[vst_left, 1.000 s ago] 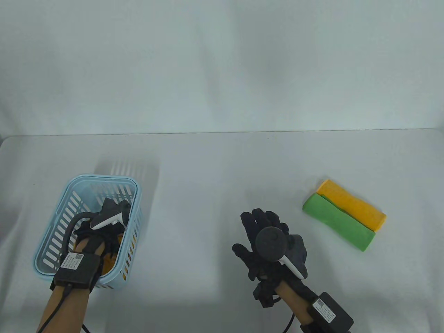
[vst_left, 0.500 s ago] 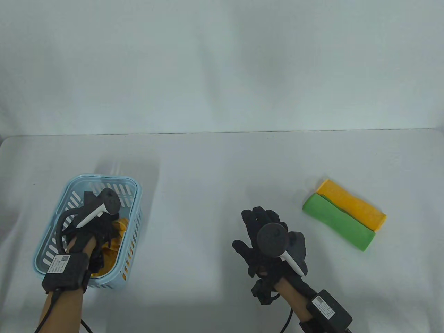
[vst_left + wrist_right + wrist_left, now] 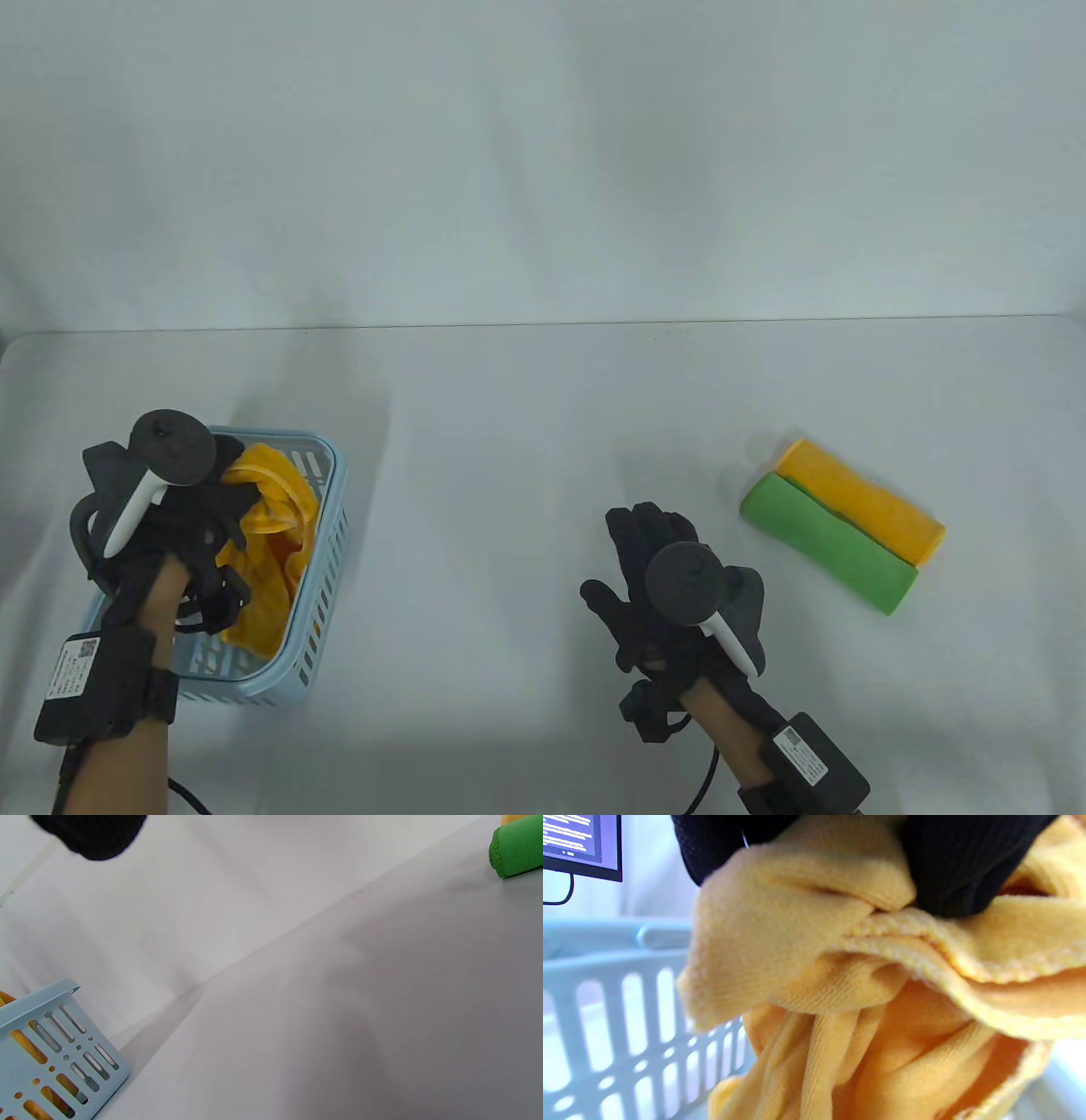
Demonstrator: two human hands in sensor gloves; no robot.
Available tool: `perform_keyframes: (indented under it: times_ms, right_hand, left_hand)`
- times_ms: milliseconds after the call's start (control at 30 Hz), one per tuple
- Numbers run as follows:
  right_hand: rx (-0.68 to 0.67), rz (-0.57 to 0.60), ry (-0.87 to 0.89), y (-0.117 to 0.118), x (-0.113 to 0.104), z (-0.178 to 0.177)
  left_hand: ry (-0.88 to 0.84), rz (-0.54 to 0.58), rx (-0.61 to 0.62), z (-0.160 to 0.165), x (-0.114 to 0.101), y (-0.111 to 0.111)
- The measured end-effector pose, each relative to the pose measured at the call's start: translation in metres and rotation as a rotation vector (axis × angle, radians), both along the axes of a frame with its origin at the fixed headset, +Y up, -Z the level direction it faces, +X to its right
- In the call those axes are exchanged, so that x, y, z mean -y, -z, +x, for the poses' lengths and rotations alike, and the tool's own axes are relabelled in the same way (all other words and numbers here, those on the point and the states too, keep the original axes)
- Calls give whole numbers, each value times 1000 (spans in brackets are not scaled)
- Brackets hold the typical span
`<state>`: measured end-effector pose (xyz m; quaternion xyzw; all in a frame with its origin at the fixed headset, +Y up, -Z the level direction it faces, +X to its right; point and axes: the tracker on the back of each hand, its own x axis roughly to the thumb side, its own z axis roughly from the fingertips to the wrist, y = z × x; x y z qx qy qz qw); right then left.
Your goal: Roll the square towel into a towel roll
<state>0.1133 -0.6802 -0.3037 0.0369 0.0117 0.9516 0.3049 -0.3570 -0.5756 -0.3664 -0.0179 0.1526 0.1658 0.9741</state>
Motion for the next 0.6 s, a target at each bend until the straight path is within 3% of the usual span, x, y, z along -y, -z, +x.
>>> perform_keyframes:
  times_ms: [300, 600]
  right_hand:
    - [18, -1, 29, 0, -2, 6]
    - [54, -11, 75, 3, -2, 14]
  left_hand:
    - [-176, 267, 31, 19, -67, -19]
    - [-344, 432, 200, 72, -120, -30]
